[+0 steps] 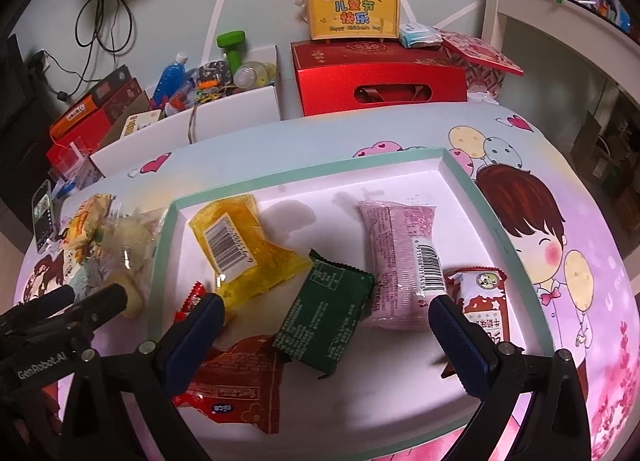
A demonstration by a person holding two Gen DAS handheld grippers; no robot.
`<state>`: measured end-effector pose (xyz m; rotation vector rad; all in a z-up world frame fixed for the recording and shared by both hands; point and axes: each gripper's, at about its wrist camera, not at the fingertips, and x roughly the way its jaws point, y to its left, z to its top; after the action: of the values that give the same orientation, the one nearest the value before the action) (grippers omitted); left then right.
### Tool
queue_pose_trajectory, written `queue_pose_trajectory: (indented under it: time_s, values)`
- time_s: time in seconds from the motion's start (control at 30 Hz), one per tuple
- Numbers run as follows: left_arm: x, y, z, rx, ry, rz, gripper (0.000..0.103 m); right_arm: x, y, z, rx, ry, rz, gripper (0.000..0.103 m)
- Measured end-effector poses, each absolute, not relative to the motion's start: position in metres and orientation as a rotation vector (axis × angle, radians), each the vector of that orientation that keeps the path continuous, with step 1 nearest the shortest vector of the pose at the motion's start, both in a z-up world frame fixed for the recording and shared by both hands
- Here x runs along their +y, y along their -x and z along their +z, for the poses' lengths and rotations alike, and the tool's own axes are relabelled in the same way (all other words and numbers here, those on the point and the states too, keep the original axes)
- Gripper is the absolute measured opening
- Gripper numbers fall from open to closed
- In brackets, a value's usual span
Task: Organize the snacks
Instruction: 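Withdraw both open tools from the tray, then move both tools back to the snack pile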
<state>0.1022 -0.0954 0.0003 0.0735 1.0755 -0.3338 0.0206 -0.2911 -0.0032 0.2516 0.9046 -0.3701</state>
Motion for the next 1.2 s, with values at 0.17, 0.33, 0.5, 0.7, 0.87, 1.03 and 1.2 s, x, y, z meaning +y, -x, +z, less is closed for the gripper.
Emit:
queue_pose_trajectory:
  time_s: [0.17,0.33,0.5,0.7,0.87,1.03,1.2]
  values:
    - [-0.071,-0.104,0.001,1.081,-0.029,-0.296,0.095,-0.277,-0.024,-0.002,0.908,-0.237,-0.336,0.103]
    - [-0.036,-0.105,0.001,1.089,0.032,-0.238,0.095,-0.257,-0.028,0.0,0.902,-0.23,-0.287,0.103]
    - [0.011,-0.108,0.003,1.087,0.107,-0.154,0.095,-0.229,-0.035,0.0,0.91,-0.2,-0.226,0.103]
    - [0.064,-0.107,-0.002,1.092,0.193,-0.062,0.095,-0.192,-0.043,-0.001,0.919,-0.178,-0.137,0.103]
    - [0.092,-0.103,-0.005,1.096,0.239,-0.023,0.095,-0.165,-0.049,-0.002,0.925,-0.164,-0.069,0.103]
    - [0.095,-0.104,-0.008,1.103,0.259,-0.037,0.095,-0.148,-0.054,-0.008,0.936,-0.174,-0.015,0.103]
    - [0.087,-0.113,-0.011,1.111,0.262,-0.071,0.095,-0.141,-0.06,-0.012,0.929,-0.149,-0.006,0.103]
